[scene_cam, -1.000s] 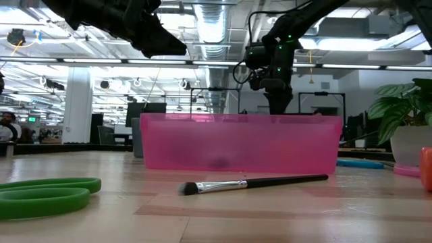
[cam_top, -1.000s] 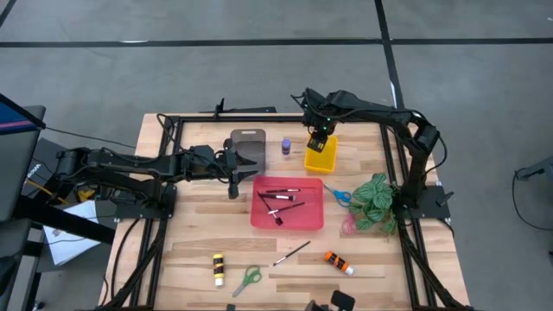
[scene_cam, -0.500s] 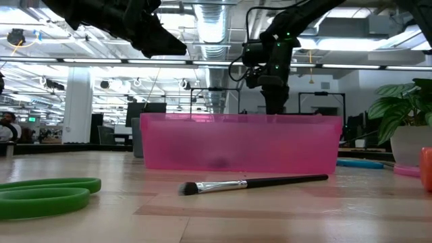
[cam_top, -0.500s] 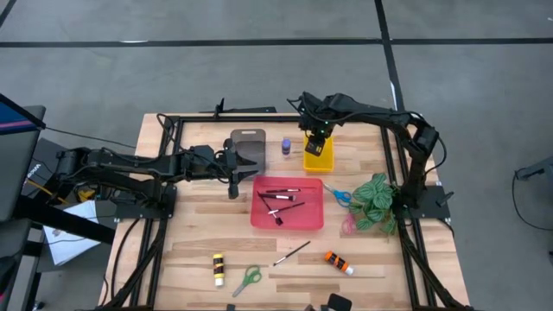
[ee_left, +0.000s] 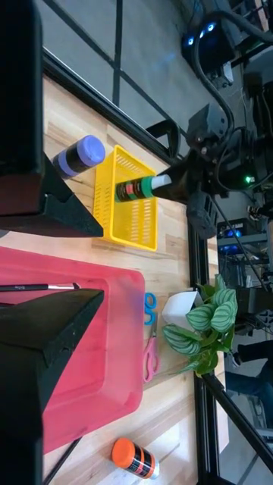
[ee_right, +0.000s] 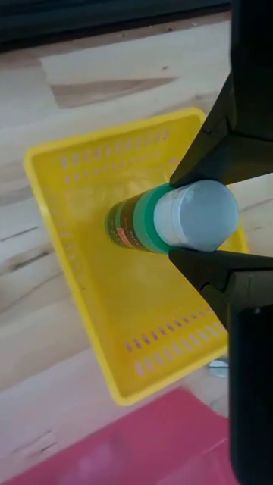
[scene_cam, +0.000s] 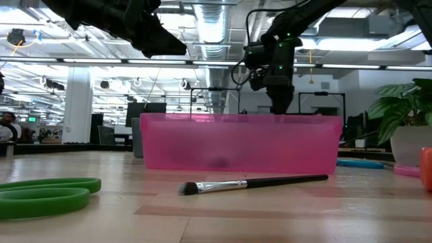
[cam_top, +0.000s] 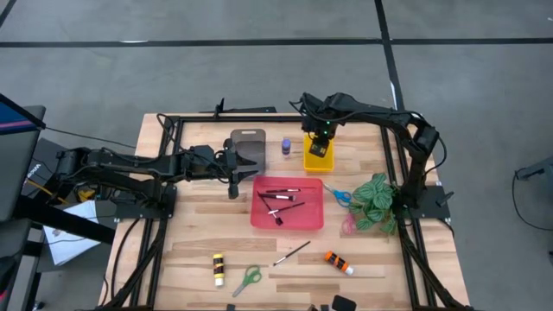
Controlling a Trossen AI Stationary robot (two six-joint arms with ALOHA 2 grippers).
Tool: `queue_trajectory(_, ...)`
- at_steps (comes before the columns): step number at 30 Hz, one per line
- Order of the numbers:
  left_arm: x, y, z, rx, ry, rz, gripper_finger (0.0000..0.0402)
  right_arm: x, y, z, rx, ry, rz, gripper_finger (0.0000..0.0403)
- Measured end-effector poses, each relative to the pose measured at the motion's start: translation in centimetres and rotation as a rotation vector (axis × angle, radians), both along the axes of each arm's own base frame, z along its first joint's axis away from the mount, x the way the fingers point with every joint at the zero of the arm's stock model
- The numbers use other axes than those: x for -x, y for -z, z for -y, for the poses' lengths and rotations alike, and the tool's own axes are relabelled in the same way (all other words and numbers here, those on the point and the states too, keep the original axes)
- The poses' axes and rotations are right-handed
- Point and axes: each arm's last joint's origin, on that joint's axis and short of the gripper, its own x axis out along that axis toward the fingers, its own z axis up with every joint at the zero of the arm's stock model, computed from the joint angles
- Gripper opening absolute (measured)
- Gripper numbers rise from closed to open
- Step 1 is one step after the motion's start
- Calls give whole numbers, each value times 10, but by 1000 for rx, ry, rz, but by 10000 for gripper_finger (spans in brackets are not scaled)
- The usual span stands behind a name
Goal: Pick & Place Paint Supplies
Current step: Put the green paint bottle into the yellow bin
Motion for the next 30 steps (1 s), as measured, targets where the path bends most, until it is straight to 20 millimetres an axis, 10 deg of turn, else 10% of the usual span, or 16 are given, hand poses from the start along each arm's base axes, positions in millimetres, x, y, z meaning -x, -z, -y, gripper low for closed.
queue_trajectory(30,0,0,0,0,0,0,112,13,0,14,-10,-29,-29,111)
